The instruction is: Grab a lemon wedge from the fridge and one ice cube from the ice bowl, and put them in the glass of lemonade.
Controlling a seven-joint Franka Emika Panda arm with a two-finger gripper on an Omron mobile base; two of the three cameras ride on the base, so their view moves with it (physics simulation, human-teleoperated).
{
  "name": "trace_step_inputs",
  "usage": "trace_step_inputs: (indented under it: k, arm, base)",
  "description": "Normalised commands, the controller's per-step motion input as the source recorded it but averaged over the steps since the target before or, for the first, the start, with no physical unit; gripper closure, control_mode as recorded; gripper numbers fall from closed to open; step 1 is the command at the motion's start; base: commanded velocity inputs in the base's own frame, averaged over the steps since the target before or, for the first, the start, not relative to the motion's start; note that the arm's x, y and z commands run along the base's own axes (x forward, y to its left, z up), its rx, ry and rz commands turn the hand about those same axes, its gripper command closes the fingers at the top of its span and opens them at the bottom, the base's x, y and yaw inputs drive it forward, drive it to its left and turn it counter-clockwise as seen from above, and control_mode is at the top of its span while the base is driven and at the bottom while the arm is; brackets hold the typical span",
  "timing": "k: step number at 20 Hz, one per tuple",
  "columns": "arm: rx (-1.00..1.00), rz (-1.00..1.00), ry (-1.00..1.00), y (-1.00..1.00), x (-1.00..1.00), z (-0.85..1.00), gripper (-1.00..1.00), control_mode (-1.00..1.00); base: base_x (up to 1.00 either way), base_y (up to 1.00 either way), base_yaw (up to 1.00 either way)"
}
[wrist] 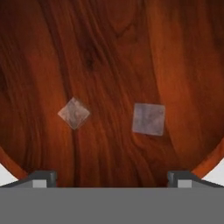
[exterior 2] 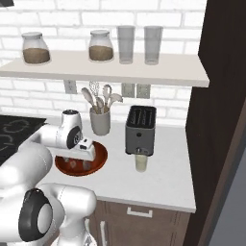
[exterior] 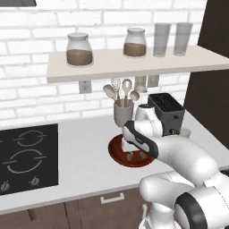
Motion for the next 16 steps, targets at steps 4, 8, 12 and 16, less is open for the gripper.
trace_step_inputs:
  k: [4,8,12,16]
  arm:
    - [-0.07,0.08,0.00,0.00,0.21,0.00,-1.00,-1.00]
    - [-0.02,0.07,0.04,-0.02,0.41,-0.09,-1.00,-1.00]
    - [0.00,0.02,0.15,-0.27,0.10,-0.21,-1.00,-1.00]
    - [0.00,0.00,0.11,-0.21,-0.01,-0.32,-1.00,-1.00]
  base:
    - [0.00,0.00,0.00]
    - [0.00,0.00,0.00]
    - [0.00,0.00,0.00]
    - [0.00,0.00,0.00]
